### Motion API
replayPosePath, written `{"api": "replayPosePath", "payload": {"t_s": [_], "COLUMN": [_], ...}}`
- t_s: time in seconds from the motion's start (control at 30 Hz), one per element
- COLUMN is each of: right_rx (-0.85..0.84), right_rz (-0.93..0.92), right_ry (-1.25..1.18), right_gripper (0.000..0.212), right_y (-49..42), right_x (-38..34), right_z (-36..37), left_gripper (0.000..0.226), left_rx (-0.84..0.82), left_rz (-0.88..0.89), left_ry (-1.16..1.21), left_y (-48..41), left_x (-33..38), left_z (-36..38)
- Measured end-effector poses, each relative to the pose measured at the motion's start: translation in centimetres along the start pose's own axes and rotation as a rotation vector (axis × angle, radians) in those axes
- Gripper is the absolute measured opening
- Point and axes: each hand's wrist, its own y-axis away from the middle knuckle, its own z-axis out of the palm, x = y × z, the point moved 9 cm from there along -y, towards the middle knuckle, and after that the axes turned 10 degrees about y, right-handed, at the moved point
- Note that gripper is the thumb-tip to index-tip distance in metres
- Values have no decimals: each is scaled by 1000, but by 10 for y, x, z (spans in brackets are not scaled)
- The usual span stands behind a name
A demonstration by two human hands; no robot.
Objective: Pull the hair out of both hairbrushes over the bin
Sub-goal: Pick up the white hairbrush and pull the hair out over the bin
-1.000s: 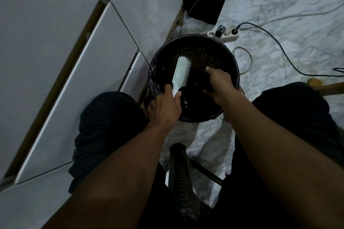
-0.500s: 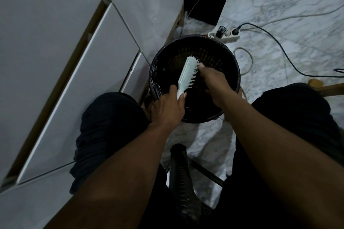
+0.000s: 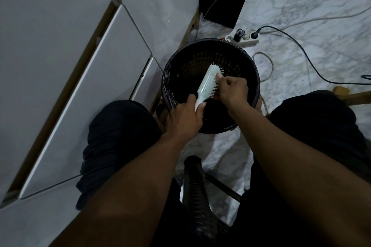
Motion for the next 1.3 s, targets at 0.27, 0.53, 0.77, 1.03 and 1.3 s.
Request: {"api": "replayPosePath", "payload": {"t_s": [0.27, 0.53, 0.77, 1.03, 1.3], "right_rx": [65, -176, 47, 71, 61], "right_rz": [85, -282, -181, 165, 115], "right_ry": [-182, 200, 121, -223, 215], "right_gripper": [32, 71, 23, 37, 20], "right_y": [-6, -1, -20, -29, -26], "right_x": [-3, -26, -14, 17, 22], "right_z": [-16, 11, -13, -17, -16], "left_gripper": [33, 30, 36, 35, 31], "left_rx": [31, -33, -24, -84, -52], "left_rz": [-70, -47, 18, 11, -92], "left_ry": [72, 156, 128, 56, 105], "left_y": [-2, -4, -3, -2, -5], "left_x": [-13, -19, -13, -16, -25], "left_z": [1, 14, 15, 23, 19]}}
